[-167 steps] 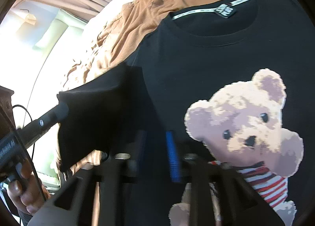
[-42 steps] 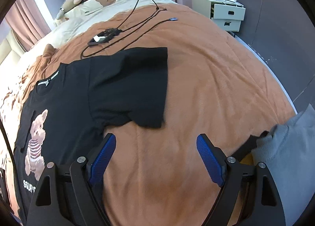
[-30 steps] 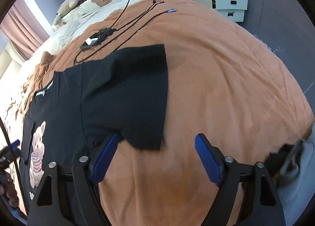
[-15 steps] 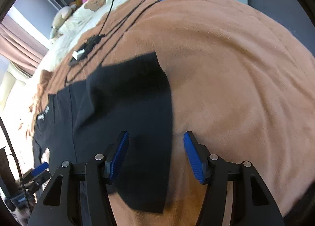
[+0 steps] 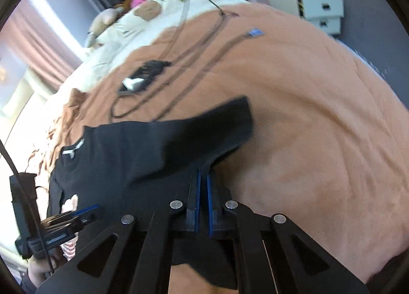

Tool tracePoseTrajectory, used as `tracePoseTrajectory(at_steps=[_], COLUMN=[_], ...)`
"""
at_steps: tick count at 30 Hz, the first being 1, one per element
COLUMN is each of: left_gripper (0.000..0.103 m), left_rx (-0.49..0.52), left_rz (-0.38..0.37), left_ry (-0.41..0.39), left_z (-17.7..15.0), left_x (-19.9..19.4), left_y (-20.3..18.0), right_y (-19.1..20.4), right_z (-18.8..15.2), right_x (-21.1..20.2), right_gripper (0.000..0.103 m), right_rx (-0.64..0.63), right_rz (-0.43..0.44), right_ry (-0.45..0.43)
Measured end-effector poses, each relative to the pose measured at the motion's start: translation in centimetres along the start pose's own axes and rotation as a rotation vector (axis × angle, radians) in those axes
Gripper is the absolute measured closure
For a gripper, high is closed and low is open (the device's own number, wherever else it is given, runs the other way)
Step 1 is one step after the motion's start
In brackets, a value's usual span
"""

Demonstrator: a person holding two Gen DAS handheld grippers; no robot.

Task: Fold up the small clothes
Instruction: 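Grasp the opposite side with right gripper and fold it inward while left gripper holds shirt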

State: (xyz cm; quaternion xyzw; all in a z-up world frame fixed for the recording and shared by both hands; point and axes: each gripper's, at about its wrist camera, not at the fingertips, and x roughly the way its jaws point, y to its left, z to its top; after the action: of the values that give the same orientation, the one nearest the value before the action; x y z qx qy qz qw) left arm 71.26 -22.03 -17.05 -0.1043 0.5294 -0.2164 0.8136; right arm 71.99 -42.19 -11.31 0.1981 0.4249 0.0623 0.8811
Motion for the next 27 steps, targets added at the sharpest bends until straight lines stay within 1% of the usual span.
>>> tracePoseTrajectory(at_steps=[3, 5, 7, 8, 9, 10, 11, 12, 13, 15, 18, 19, 24, 27], left_gripper=[0.094, 0.094, 0.094, 0.095, 0.095, 0.095, 0.096, 0.097, 0.098, 0.098, 0.098, 0.098, 0.098, 0.097], left_rx=[-0.029, -0.038, -0.061, -0.061, -0.077, -0.105, -0.121, -0.135, -0.144, -0.168, -0.211, -0.233, -0.314, -0.336], left_rz=[-0.034, -0.049, -0.066, -0.045, -0.039, -0.073, -0.092, -0.098, -0.091, -0.105, -0.172, -0.183, -0.151, -0.123], left_ry=[0.009, 0.013, 0.031, 0.041, 0.040, 0.043, 0.048, 0.054, 0.054, 0.046, 0.046, 0.045, 0.008, -0.022], left_z=[-0.1, 0.1, 0.3, 0.4, 0.5, 0.6, 0.7, 0.8, 0.9, 0.9, 0.8, 0.7, 0.9, 1.1], left_x=[0.4, 0.9, 1.7, 2.0, 2.2, 2.6, 3.0, 3.4, 3.8, 4.2, 3.7, 3.2, -0.3, -2.8], left_y=[0.3, 0.1, -0.1, -0.4, -0.6, -0.6, -0.6, -0.7, -0.8, -0.6, 0.5, 1.3, 6.1, 8.5], right_y=[1.6, 2.7, 3.5, 4.0, 4.5, 4.9, 5.3, 5.7, 6.2, 6.9, 8.1, 8.4, 11.3, 13.1], right_z=[0.1, 0.1, 0.0, 0.0, 0.0, 0.1, 0.0, 0.0, 0.1, 0.6, 0.8, 0.9, 0.6, 0.4], right_x=[-1.3, -2.1, -2.9, -3.2, -3.4, -3.4, -3.6, -3.7, -3.8, -3.9, -4.1, -3.9, -2.6, -1.6], right_gripper=[0.102, 0.102, 0.102, 0.102, 0.102, 0.102, 0.102, 0.102, 0.102, 0.102, 0.102, 0.102, 0.102, 0.102], right_rx=[-0.033, -0.057, -0.084, -0.099, -0.110, -0.116, -0.123, -0.133, -0.144, -0.154, -0.157, -0.162, -0.210, -0.239], right_rz=[0.033, 0.052, 0.058, 0.057, 0.052, 0.053, 0.056, 0.053, 0.049, 0.057, 0.077, 0.082, 0.089, 0.091], right_ry=[-0.029, -0.038, -0.046, -0.049, -0.049, -0.044, -0.037, -0.035, -0.035, -0.031, -0.028, -0.026, -0.009, 0.006])
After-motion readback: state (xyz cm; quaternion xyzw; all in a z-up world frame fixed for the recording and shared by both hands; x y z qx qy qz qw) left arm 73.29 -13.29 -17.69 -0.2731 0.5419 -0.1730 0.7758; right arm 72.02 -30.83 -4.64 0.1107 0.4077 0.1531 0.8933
